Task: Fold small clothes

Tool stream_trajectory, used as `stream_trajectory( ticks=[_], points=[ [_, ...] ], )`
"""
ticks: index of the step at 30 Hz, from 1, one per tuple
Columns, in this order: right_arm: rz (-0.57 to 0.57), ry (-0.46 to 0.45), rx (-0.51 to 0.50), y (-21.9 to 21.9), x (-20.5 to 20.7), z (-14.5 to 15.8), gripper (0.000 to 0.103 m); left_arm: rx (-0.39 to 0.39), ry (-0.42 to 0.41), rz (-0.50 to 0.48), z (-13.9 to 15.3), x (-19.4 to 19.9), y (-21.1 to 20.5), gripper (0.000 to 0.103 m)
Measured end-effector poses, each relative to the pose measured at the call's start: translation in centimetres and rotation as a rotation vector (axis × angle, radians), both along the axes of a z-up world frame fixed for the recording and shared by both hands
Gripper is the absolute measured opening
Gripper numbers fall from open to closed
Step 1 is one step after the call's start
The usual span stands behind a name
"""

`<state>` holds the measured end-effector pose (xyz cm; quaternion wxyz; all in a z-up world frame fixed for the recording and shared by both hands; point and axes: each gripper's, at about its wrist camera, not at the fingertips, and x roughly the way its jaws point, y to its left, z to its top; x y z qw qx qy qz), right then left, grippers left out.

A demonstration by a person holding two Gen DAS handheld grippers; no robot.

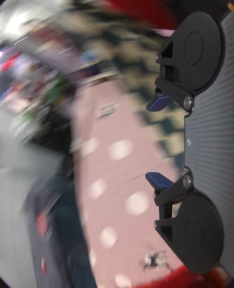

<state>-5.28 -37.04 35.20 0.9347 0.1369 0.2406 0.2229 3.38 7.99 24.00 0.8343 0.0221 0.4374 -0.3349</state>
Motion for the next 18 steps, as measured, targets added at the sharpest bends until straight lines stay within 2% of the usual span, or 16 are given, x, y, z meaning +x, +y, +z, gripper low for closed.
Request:
stream_trajectory(
  ticks=[2,4,7,9,11,13,14,15,16,18],
  points=[
    [-0.051,0.032,0.012,-0.8,-0.2,-0.9,0.011,0.111,0.003,-0.166,-3.0,-1.5,-2.0,0.074],
    [-0.096,0.049,0.045,-1.7,-0.3,-1.5,0.011,0.177,-0.025,-0.355,-5.1,-3.7,-3.7,0.074],
    [-0.155,0.071,0.091,-2.9,-0.7,-1.8,0.011,0.383,-0.168,-0.575,-7.6,-6.8,-6.4,0.073],
    [-0.183,0.084,0.120,-3.3,-0.6,-2.0,0.012,0.556,-0.257,-0.645,-10.0,-8.0,-7.6,0.061],
    [-0.185,0.096,0.132,-3.3,-0.3,-2.3,0.012,0.665,-0.277,-0.734,-12.1,-8.5,-8.5,0.052],
    [-0.187,0.104,0.131,-3.3,0.0,-2.5,0.012,0.714,-0.294,-0.786,-13.6,-8.1,-8.6,0.042],
    [-0.183,0.109,0.136,-3.4,0.3,-2.7,0.012,0.720,-0.296,-0.780,-13.9,-7.6,-8.7,0.027],
    [-0.184,0.116,0.138,-3.4,0.6,-2.8,0.012,0.694,-0.278,-0.743,-13.5,-6.7,-8.7,0.020],
    [-0.185,0.121,0.135,-3.3,0.9,-2.8,0.012,0.649,-0.250,-0.691,-13.0,-5.6,-8.5,0.018],
    [-0.169,0.126,0.126,-3.2,1.4,-3.0,0.012,0.560,-0.246,-0.571,-11.2,-3.4,-8.0,0.016]
  ],
)
